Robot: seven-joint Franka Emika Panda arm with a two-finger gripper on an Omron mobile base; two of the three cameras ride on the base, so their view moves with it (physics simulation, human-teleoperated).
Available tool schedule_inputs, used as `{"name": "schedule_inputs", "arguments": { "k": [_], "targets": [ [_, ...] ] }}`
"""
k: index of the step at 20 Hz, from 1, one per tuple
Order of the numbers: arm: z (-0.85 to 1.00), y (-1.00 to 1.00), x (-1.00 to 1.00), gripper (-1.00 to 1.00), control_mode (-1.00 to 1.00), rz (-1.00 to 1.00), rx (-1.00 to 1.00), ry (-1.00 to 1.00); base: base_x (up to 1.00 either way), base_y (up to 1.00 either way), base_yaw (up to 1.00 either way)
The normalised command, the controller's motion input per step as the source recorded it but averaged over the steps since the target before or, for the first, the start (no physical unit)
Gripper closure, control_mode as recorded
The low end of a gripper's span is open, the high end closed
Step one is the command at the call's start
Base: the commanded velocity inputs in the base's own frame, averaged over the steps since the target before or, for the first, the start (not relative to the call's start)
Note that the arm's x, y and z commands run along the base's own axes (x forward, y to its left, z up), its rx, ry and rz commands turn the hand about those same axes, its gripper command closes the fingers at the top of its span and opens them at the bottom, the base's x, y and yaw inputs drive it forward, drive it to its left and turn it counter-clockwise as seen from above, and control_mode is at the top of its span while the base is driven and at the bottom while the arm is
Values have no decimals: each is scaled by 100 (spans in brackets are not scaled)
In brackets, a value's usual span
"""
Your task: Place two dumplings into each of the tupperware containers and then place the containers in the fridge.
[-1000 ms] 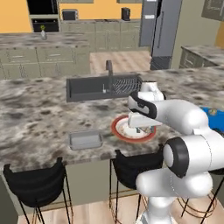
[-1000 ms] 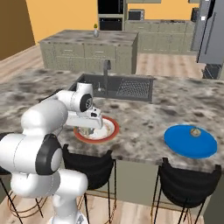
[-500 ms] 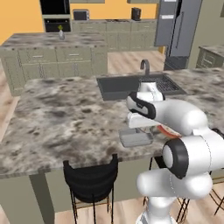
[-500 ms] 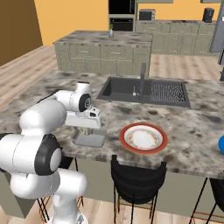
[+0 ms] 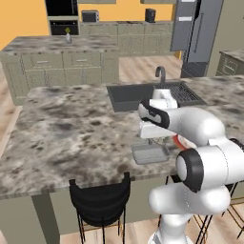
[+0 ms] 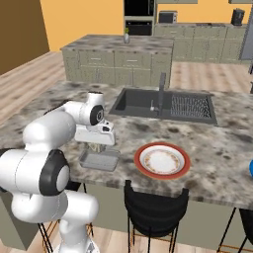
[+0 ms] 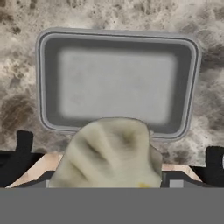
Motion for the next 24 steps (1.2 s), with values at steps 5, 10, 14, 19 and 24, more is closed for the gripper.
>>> {"name": "schedule_inputs", "arguments": {
  "k": [5, 10, 14, 19, 24],
  "targets": [
    [-51, 39, 97, 100, -100, 0, 0, 14, 0, 0, 0],
    [-74, 54, 95, 100, -100, 0, -1, 19, 0, 0, 0],
    [-18, 0, 21, 100, -100, 0, 0, 22, 0, 0, 0],
    [0, -2, -31, 100, -100, 0, 0, 4, 0, 0, 0],
    [0, -17, -43, 100, -100, 0, 0, 0, 0, 0, 0]
  ]
}}
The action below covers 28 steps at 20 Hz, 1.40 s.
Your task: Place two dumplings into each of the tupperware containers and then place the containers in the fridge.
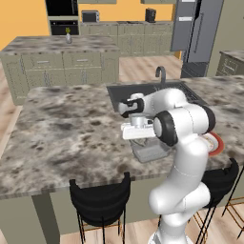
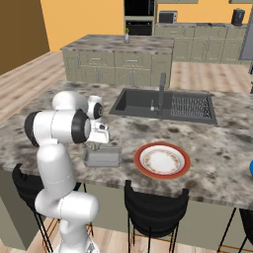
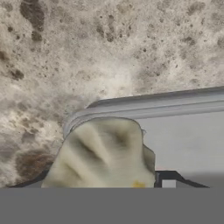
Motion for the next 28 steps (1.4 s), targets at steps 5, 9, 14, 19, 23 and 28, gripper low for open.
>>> {"name": "schedule_inputs", "arguments": {
  "k": [5, 9, 14, 19, 23, 28],
  "targets": [
    [-6, -29, -26, 100, -100, 0, 0, 0, 0, 0, 0],
    [-36, 0, 7, 100, -100, 0, 0, 0, 0, 0, 0],
    [-14, 0, 35, -100, -100, 0, 0, 0, 0, 0, 0],
    [0, -4, -7, -100, -100, 0, 0, 0, 0, 0, 0],
    [0, -17, -20, -100, -100, 0, 0, 0, 0, 0, 0],
    [8, -2, -5, -100, -100, 0, 0, -2, 0, 0, 0]
  ]
}}
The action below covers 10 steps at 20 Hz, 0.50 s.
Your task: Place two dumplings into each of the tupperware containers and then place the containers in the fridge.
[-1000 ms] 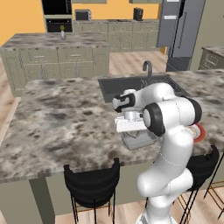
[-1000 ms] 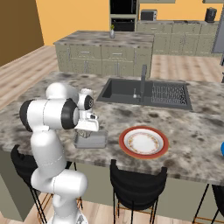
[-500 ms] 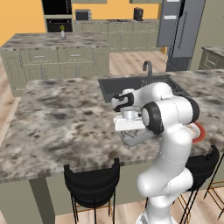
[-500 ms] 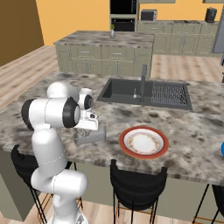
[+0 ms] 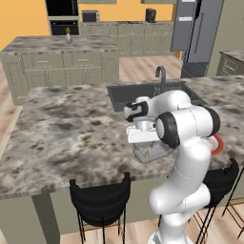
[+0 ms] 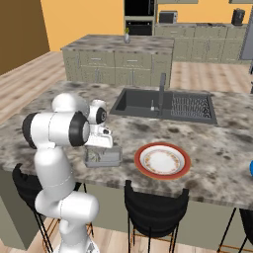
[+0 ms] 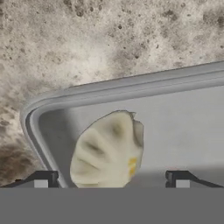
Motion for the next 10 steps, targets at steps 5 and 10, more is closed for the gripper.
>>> {"name": "schedule_inputs", "arguments": {
  "k": [5, 10],
  "targets": [
    [75, 0, -56, -100, -100, 1, 0, -30, 0, 0, 0],
    [83, -11, -100, -100, -100, 1, 0, -40, 0, 0, 0]
  ]
}}
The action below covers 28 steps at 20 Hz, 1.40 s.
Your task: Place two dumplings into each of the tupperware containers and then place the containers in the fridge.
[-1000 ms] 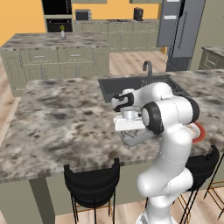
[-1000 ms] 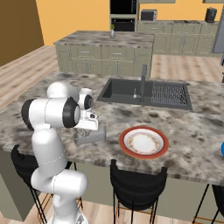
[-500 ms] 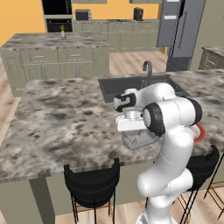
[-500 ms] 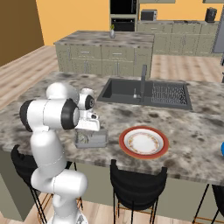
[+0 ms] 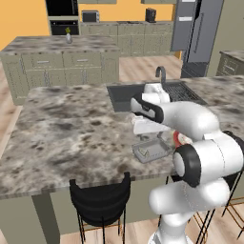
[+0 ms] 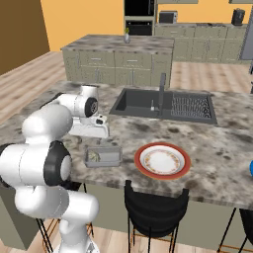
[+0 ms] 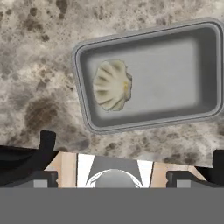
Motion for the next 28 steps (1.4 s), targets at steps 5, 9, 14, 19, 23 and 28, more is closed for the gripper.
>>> {"name": "schedule_inputs", "arguments": {
  "k": [5, 9, 14, 19, 23, 28],
  "targets": [
    [17, 0, -75, -100, -100, 0, 0, -27, 0, 0, 0],
    [4, -12, -42, -100, -100, 0, 0, 1, 0, 0, 0],
    [21, -13, -5, -100, -100, 0, 0, 4, 0, 0, 0],
    [25, 0, 0, -100, -100, 0, 0, 3, 0, 0, 0],
    [0, 0, 0, -100, 100, 0, 0, 0, -76, -42, -3],
    [0, 0, 0, -100, 100, 0, 0, 0, -42, -98, -30]
  ]
}}
